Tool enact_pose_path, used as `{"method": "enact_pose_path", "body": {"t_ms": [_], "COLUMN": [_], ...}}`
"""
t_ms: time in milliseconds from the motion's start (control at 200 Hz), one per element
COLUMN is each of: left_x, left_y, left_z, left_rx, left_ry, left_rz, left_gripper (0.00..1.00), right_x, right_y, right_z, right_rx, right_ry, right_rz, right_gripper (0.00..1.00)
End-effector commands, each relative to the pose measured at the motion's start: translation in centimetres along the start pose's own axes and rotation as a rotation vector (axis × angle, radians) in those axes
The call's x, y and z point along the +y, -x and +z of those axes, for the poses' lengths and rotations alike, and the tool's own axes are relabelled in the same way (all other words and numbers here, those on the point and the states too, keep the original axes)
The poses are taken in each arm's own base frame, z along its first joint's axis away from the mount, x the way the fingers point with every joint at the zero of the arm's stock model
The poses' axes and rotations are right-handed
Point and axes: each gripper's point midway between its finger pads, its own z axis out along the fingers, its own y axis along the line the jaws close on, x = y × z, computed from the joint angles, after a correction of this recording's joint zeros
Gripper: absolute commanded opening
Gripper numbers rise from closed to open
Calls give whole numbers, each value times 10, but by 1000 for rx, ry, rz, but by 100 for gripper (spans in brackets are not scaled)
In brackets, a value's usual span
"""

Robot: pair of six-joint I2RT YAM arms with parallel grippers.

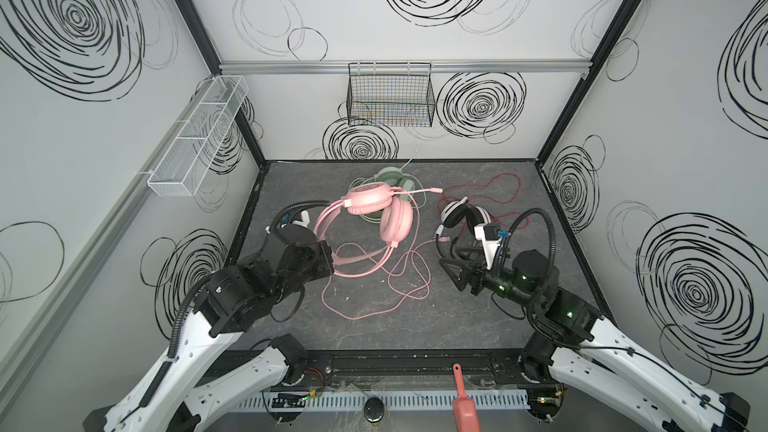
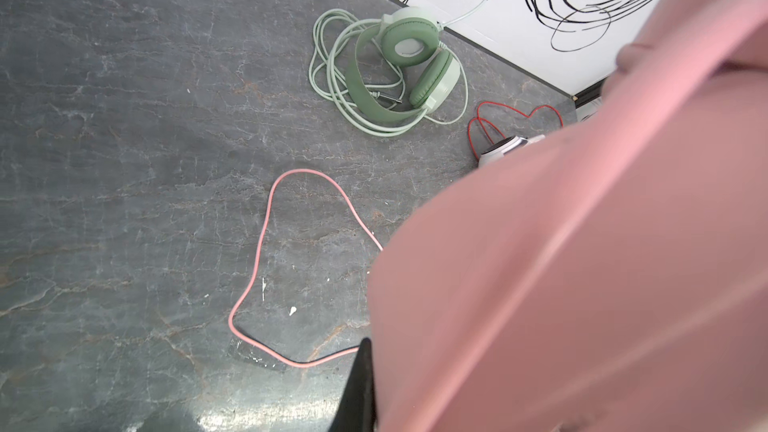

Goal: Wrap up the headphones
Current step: 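Lift the pink headset with the left gripper while the right gripper releases and withdraws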

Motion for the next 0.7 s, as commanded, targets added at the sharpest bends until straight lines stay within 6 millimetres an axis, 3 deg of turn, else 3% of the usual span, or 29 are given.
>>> {"method": "enact_pose_path", "body": {"t_ms": [0, 160, 355, 550, 695], "left_x": [-8, -24, -36, -81, -91], "left_y": [10, 14, 44, 60, 70], "left_z": [-16, -35, -88, -121, -131], "left_rx": [-31, -71, -229, -239, -260], "left_ry": [-58, -209, -367, -553, -574], "left_rz": [-135, -96, -86, -33, -6], "left_gripper": [0, 0, 0, 0, 0], "right_x": [0, -10, -16, 11, 30], "right_y": [-4, -25, -47, -54, -36], "right_z": [12, 30, 44, 67, 77], "right_rx": [-22, -39, -90, -61, -126], "right_ry": [35, 73, 127, 163, 194], "right_rz": [-2, 50, 96, 42, 8], "right_gripper": [79, 76, 70, 78, 81]}}
